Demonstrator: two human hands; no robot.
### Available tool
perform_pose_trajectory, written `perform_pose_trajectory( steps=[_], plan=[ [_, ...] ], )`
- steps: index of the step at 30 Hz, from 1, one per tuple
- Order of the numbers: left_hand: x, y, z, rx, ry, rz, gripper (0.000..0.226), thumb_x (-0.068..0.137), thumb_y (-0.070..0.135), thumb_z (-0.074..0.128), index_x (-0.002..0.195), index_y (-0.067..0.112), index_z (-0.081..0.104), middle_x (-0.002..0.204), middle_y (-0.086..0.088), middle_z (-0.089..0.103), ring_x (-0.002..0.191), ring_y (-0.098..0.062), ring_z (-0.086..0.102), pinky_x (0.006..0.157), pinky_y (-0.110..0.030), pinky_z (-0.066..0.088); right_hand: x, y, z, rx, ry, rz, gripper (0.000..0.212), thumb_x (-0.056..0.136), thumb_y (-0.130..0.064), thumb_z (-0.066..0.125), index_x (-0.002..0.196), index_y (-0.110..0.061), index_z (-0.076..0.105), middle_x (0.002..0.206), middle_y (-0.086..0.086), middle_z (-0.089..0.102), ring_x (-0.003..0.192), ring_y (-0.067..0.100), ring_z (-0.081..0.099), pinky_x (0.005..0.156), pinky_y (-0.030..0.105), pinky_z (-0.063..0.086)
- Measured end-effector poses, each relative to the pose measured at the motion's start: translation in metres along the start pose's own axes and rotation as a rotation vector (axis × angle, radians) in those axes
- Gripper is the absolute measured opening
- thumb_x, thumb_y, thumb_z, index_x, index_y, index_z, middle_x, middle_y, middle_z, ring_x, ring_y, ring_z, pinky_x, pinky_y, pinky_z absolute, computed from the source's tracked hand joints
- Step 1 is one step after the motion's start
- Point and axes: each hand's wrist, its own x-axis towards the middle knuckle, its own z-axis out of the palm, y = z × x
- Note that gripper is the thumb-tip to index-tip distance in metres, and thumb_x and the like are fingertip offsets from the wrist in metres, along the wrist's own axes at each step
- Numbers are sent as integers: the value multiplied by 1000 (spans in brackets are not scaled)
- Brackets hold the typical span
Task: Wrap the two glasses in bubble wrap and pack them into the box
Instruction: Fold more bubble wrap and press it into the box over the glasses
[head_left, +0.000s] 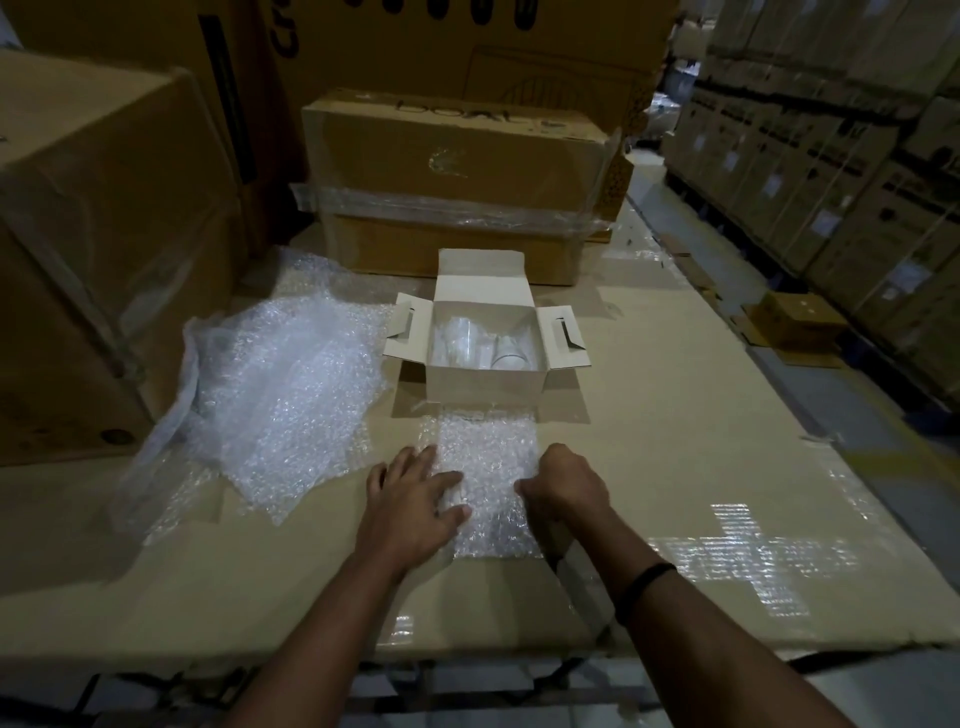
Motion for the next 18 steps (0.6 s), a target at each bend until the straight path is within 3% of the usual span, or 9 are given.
perform_pose_trajectory(
  steps=[3, 6, 9, 11, 13, 16, 18],
  plan=[
    [-2, -1, 1, -33, 70, 32, 69, 79, 74, 29, 138, 43, 48, 160, 8, 22, 148, -18, 11, 116, -46, 7, 5, -4, -1, 117, -17, -18, 19, 75, -25, 68, 87, -17, 56, 92, 4, 64, 83, 24, 62, 71, 32, 52],
    [5, -3, -1, -76, 181, 100, 60, 86, 62, 25, 135, 40, 53, 158, 6, 30, 146, -22, 20, 112, -48, 11, 13, -3, -13, 229, -24, -61, 14, 73, -10, 62, 84, -15, 56, 94, 9, 67, 85, 27, 64, 66, 30, 50],
    [19, -5, -7, 24, 88, 147, 51, 90, 54, 29, 133, 42, 54, 158, 6, 28, 147, -25, 16, 113, -51, 8, 21, -4, -33, 235, -6, -145, 21, 77, -1, 62, 92, -15, 57, 99, 11, 67, 85, 26, 63, 60, 24, 45],
    [27, -3, -8, 95, -23, 169, 53, 89, 55, 26, 134, 44, 52, 158, 6, 28, 147, -24, 15, 113, -49, 6, 23, -8, -43, 181, 56, -209, 25, 83, -3, 62, 105, -13, 61, 105, 10, 66, 89, 24, 60, 65, 23, 43],
    [28, -4, -6, 99, -68, 169, 58, 88, 60, 21, 136, 44, 50, 157, 7, 31, 145, -22, 19, 111, -45, 8, 24, -13, -47, 114, 146, -266, 33, 86, -5, 61, 118, -14, 61, 111, 11, 67, 98, 26, 62, 80, 29, 50],
    [27, -7, 2, 25, 12, 165, 67, 83, 66, 19, 134, 41, 54, 153, 4, 38, 141, -21, 26, 108, -42, 14, 12, -20, -41, 19, 187, -361, 46, 84, 0, 61, 128, -15, 57, 116, 11, 67, 106, 28, 62, 88, 40, 53],
    [29, -7, 4, -110, 133, 110, 55, 88, 57, 36, 131, 34, 59, 148, -1, 44, 137, -23, 33, 107, -41, 18, 1, -25, -33, -64, 184, -428, 49, 85, 0, 60, 131, -16, 55, 117, 9, 68, 107, 28, 62, 86, 40, 53]
  ],
)
